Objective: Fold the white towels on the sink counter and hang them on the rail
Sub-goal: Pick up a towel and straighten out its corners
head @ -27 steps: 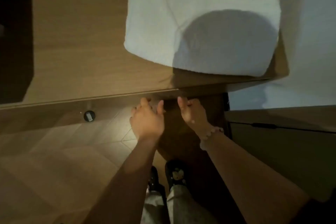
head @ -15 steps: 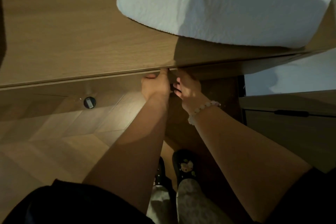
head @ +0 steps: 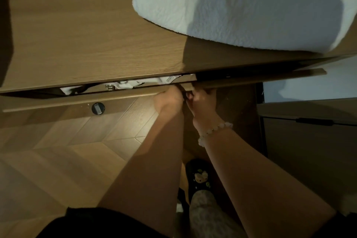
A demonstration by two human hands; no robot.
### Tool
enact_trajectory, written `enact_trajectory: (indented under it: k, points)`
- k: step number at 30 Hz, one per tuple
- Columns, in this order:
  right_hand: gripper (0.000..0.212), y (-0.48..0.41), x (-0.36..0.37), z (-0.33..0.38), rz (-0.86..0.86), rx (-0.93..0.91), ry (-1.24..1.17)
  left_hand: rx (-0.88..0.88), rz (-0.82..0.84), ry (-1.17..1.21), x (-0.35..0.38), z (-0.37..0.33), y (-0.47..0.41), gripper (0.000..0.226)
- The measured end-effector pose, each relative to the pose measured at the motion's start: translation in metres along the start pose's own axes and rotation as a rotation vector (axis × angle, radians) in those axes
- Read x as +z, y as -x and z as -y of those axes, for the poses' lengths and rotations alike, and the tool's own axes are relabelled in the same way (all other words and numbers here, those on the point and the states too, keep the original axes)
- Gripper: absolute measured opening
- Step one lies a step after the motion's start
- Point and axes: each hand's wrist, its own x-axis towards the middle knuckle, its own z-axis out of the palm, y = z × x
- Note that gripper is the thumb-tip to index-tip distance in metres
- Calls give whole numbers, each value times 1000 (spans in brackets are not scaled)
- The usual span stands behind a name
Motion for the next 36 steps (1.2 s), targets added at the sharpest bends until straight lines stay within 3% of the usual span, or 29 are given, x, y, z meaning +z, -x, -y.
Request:
enact_trajectory:
  k: [4,8,11,18,25,28,31,36]
  points:
    - [29,19,-29,-12,67,105,-3,0,-15,25,-11,33,2,27]
    - [23,31,-55,-28,100,176,-5,4,-25,116,-23,69,10,33]
    - [26,31,-68,-40,98,211,-59,18,-30,91,-29,88,4,16]
    - [16,29,-108,-78,80,285,58,-92,-23,65,-41,140,-6,7]
    - [12,-6,-134,-128,95,509,143,-185,118,-7,-48,196,-57,26]
    - [40,-23,-144,-148,85,543,166,-203,200,-29,-46,212,-81,31]
    - [52,-45,-147,-167,55,548,125,-206,335,-12,-46,223,-109,26]
    - [38,-77,-147,-190,14,550,57,-298,486,27,-47,234,-157,21]
